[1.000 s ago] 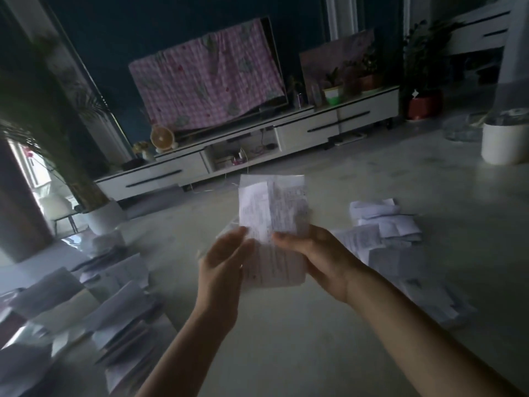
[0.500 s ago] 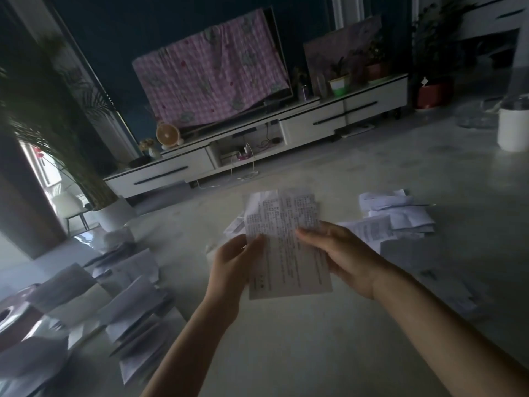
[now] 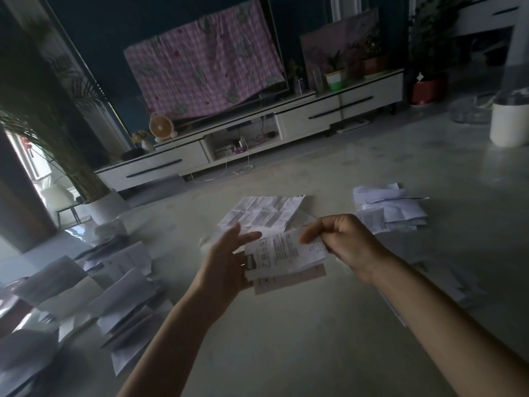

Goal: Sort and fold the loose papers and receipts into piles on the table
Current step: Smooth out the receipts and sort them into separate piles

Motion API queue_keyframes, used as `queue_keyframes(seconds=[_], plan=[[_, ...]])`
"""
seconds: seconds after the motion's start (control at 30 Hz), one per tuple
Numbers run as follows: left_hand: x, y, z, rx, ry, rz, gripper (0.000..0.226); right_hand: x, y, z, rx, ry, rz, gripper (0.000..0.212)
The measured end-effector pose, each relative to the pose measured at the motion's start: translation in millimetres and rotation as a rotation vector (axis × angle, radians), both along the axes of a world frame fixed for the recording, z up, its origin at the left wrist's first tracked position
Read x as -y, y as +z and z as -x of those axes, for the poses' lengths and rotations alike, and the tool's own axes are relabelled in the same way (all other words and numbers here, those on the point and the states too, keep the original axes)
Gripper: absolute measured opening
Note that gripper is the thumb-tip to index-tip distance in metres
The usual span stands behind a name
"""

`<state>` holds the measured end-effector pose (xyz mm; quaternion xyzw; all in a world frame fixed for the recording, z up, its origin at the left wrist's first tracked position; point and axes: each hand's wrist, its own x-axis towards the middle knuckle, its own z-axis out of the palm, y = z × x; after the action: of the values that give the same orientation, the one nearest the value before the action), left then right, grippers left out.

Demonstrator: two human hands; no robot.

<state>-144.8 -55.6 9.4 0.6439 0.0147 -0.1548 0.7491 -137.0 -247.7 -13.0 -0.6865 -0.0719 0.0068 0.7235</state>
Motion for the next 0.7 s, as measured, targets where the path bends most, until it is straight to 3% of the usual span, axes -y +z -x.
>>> queue_keyframes(seconds=[0.1, 0.23, 0.33, 0.5, 0.7], plan=[[3, -9, 2, 0.154, -0.022, -0.178, 0.008, -1, 0, 1, 0.009, -0.023, 0.042, 0.042], [6, -14, 2, 0.257, 0.145, -0.257, 0.014, 1, 2, 1, -0.095, 0.021, -0.106, 0.022], [8, -14, 3, 0.312, 0.166, -0.272, 0.015, 4, -3, -1, -0.076, 0.056, 0.088, 0.038], [9, -8, 5, 0.259, 0.028, -0.325, 0.016, 0, -2, 7, -0.030, 0.075, 0.130, 0.022], [15, -10, 5, 0.242, 0.029, -0.439, 0.017, 1, 4, 11, 0.040, 0.087, 0.143, 0.022]])
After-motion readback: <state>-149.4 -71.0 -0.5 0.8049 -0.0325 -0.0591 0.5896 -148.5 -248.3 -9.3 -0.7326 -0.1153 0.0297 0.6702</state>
